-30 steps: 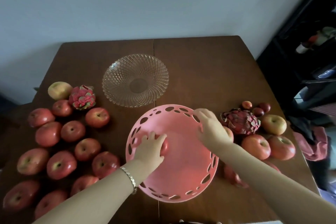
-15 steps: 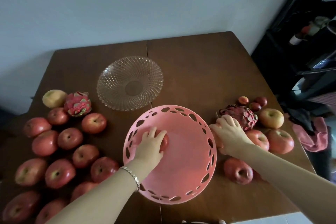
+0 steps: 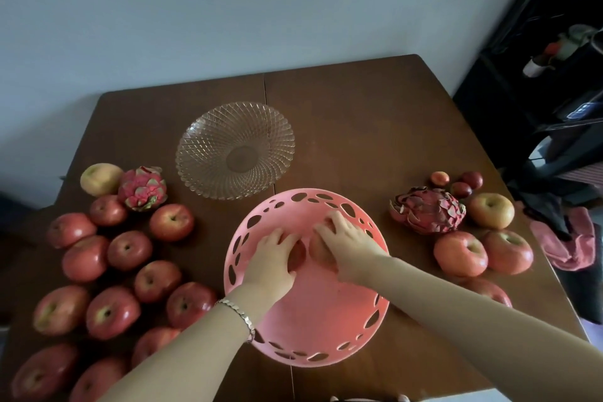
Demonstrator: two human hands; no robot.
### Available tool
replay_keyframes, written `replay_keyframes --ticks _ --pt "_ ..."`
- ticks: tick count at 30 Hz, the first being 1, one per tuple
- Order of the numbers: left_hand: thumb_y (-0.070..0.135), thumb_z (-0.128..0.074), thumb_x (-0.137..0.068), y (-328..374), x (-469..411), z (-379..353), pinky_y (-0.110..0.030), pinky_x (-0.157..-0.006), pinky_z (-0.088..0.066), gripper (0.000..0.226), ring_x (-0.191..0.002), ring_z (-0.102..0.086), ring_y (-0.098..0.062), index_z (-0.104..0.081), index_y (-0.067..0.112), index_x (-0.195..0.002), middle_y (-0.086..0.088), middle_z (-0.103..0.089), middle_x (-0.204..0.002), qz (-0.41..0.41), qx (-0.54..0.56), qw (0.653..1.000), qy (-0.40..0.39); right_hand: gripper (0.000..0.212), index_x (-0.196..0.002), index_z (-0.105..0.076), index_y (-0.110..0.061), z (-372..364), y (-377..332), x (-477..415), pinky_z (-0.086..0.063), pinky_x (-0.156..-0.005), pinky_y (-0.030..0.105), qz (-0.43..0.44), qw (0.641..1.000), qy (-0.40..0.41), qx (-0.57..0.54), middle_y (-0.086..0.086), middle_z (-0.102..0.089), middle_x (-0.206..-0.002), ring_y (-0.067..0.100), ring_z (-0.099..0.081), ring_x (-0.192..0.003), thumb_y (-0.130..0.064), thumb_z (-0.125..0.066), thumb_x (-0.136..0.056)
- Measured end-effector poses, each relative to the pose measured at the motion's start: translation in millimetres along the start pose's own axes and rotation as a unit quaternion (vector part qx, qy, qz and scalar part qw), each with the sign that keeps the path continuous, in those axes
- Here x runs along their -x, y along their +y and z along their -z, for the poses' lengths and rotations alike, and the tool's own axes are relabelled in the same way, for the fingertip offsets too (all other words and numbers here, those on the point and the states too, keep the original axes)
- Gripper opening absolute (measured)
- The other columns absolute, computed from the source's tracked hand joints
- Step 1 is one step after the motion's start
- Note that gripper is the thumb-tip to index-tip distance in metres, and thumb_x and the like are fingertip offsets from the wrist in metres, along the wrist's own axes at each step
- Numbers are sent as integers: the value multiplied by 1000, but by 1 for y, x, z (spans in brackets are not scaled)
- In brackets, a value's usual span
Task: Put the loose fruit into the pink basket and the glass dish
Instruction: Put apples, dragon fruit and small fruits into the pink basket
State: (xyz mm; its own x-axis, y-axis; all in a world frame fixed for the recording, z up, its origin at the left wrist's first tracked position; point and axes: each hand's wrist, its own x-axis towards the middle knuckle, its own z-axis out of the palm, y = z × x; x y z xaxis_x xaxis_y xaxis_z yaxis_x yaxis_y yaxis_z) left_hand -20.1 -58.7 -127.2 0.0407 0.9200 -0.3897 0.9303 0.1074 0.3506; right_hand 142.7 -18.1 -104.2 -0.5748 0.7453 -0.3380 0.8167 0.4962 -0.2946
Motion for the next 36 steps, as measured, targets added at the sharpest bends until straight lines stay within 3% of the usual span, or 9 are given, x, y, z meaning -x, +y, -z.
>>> replay_keyframes --ticks 11,14,19,22,24,26,29,32,36 --pt "26 -58 -89 0 4 -4 -38 -116 -23 78 -148 0 -20 -10 31 -150 0 7 -160 13 -57 998 -14 86 -148 3 -11 -14 -2 -11 -33 -107 35 -48 998 -36 9 2 -4 -158 21 -12 -143 -8 -56 -85" --pt "25 -52 -92 10 6 1 -39 -119 -14 76 -148 6 -24 -3 27 -150 -9 11 -159 26 -85 996 -20 70 -148 -10 -13 12 -2 9 -18 -114 37 -50 997 -8 -57 2 -4 -159 21 -10 -145 -18 -49 -90" --pt "20 -46 -93 65 20 13 -39 -118 -13 58 -146 -10 -27 -24 21 -147 -6 -5 -159 -70 -31 995 61 42 -128 -52 -19 43 45 77 -45 -94 34 -157 972 124 -122 2 -56 -127 21 -52 -117 -19 -52 -86" --pt "14 -50 -82 105 23 5 -44 -106 -40 40 -125 -49 -32 -59 11 -120 -12 -51 -136 -208 35 971 114 38 -122 -53 -16 39 88 112 -45 -74 31 -320 945 0 -69 7 -52 -116 24 -54 -103 -24 -53 -84" --pt "11 -54 -80 129 23 -5 -42 -99 -45 37 -117 -55 -32 -62 7 -116 -13 -57 -128 -263 54 961 68 44 -120 -53 -12 23 105 123 -41 -71 30 -386 913 -128 -39 10 -45 -108 26 -49 -98 -32 -57 -81" --pt "17 -56 -86 155 24 -19 -38 -102 -40 43 -124 -47 -29 -51 10 -128 -9 -46 -139 -271 3 962 -33 59 -127 -46 -12 1 114 132 -45 -78 32 -430 884 -171 -62 12 -43 -116 29 -49 -105 -39 -61 -76" --pt "35 -59 -84 180 19 -43 -42 -100 -39 60 -126 -42 -31 -37 16 -136 -9 -38 -141 -237 -157 949 -137 78 -134 -30 -10 -24 121 140 -46 -89 36 -451 876 -113 -127 13 -39 -130 33 -48 -117 -43 -66 -73" --pt "40 -65 -81 188 16 -63 -43 -99 -38 80 -126 -43 -35 -21 17 -145 -12 -38 -142 -209 -223 934 -182 81 -132 -32 -13 -31 124 145 -47 -80 35 -451 871 -50 -188 13 -42 -127 32 -52 -112 -42 -71 -68" --pt "33 -72 -77 192 20 -67 -42 -88 -45 67 -114 -53 -36 -35 14 -129 -14 -48 -128 -207 -215 940 -165 72 -116 -47 -19 -32 124 161 -50 -67 31 -443 865 -5 -237 6 -54 -108 19 -56 -89 -46 -73 -54"
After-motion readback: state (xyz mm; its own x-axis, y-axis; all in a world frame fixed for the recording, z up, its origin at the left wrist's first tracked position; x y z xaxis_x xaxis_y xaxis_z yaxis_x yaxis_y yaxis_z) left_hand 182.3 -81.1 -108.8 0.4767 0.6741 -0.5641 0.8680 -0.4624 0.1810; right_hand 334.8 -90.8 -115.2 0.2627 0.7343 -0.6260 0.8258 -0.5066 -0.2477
